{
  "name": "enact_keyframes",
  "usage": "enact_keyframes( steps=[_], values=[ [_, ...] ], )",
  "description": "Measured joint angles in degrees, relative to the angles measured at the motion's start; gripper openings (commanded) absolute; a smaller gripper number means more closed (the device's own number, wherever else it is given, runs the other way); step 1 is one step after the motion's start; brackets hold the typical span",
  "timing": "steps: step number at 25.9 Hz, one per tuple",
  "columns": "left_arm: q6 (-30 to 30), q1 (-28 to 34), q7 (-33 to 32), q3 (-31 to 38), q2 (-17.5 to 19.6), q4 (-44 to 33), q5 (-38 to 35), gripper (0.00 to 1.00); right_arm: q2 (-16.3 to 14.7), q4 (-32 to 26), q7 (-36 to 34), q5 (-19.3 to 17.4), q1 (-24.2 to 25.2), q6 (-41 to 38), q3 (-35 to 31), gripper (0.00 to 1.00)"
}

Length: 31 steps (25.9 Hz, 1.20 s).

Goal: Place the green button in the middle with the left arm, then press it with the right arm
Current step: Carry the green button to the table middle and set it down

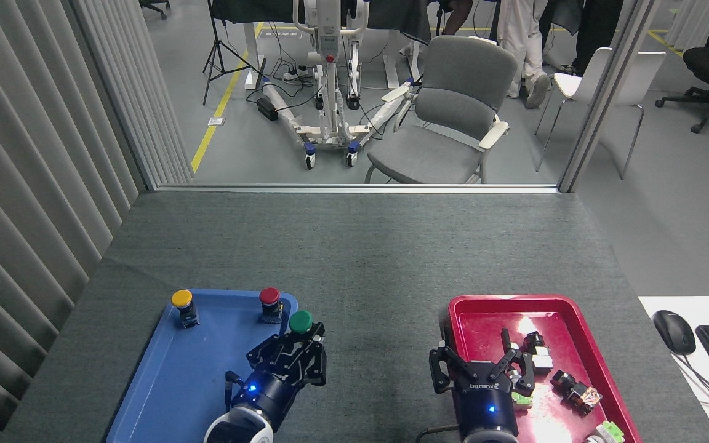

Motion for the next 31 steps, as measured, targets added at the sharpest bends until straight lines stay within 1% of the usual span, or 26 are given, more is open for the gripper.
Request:
enact_keyframes(
  steps=[7,10,15,19,20,21,22,23,24,25,26,28,31],
  values=[
    [0.59,-7.97,-0.34,-3.88,-2.78,13.18,-0.16,0.12,0.08,-0.01,0.15,0.02,-0.25,0.00,0.11,0.96],
    [0.69,-9.36,-0.68,-6.16,-3.82,17.43,-0.38,0.13,0.03,-0.01,0.25,0.02,-0.23,-0.11,0.22,0.96],
    [1.93,-9.87,-0.64,-8.48,-4.02,19.44,-0.78,0.15,-0.03,-0.01,0.21,0.02,-0.08,-0.15,0.42,0.96],
    [2.80,-8.69,0.13,-8.89,-4.08,19.68,-0.82,0.17,0.08,-0.01,-0.14,0.02,0.10,-0.04,1.25,0.96],
    [2.97,-8.30,0.43,-8.91,-4.14,19.65,-0.81,0.22,0.08,-0.01,-0.16,0.02,0.09,-0.03,1.68,0.96],
    [3.15,-7.97,0.67,-8.93,-4.19,19.62,-0.78,0.29,0.09,0.00,-0.16,0.02,0.03,-0.03,2.01,0.96],
    [3.31,-7.72,0.90,-8.93,-4.22,19.59,-0.73,0.42,0.09,0.01,-0.21,0.01,-0.10,-0.03,2.27,0.96],
    [3.36,-7.50,1.06,-8.94,-4.25,19.53,-0.68,0.50,0.09,0.01,-0.29,-0.03,-0.20,-0.05,2.46,0.96],
    [3.39,-7.24,1.12,-8.95,-4.27,19.37,-0.64,0.61,0.09,0.06,-0.35,-0.06,-0.23,-0.18,2.59,0.96],
    [3.53,-6.94,1.22,-8.94,-4.28,19.14,-0.59,0.74,0.07,0.10,-0.35,-0.09,-0.26,-0.21,2.68,0.96],
    [3.57,-6.63,1.30,-8.95,-4.32,18.90,-0.54,0.80,0.02,0.11,-0.29,-0.11,-0.31,-0.23,2.73,0.96],
    [3.58,-6.00,1.40,-8.96,-4.50,18.35,-0.40,0.87,-0.01,0.14,-0.12,-0.12,-0.32,-0.23,2.80,0.96],
    [3.59,-5.22,1.60,-8.96,-4.61,17.25,-0.16,0.90,-0.04,0.16,0.03,-0.10,-0.24,-0.24,2.88,0.95]
  ],
)
